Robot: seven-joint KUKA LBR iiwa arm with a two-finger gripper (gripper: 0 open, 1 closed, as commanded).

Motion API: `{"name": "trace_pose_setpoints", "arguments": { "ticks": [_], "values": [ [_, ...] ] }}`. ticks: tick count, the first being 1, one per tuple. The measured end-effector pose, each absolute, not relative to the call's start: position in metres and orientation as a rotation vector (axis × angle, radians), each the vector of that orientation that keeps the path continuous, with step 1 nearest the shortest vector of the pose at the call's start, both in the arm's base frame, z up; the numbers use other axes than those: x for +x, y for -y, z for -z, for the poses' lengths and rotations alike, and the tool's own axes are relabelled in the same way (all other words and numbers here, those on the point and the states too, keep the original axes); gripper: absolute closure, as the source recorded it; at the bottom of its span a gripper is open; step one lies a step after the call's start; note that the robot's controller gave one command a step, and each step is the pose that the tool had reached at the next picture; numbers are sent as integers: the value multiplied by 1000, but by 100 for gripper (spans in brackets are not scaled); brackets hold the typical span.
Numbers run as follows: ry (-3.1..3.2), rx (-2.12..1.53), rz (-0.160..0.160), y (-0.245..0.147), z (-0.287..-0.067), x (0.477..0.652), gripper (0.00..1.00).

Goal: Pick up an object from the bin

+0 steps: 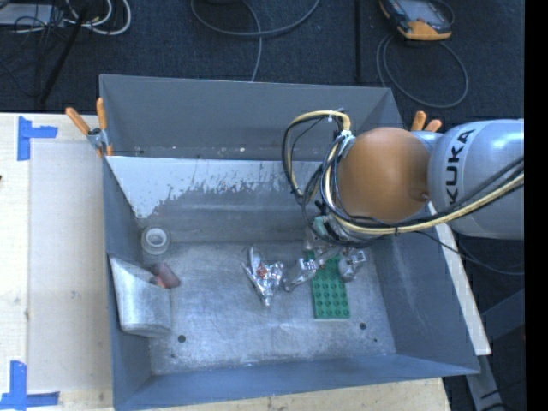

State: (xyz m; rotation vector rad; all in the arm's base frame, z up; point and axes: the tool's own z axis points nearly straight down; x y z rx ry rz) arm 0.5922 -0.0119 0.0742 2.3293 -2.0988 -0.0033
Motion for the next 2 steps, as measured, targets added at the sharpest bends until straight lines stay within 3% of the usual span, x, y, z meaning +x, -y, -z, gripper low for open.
{"name": "trace_pose_setpoints", "arguments": {
  "ticks": [1, 2],
  "values": [
    [2105, 2324, -16, 18, -78, 595, 100],
    [1837, 2553, -4, 52, -191, 593, 100]
  ]
}}
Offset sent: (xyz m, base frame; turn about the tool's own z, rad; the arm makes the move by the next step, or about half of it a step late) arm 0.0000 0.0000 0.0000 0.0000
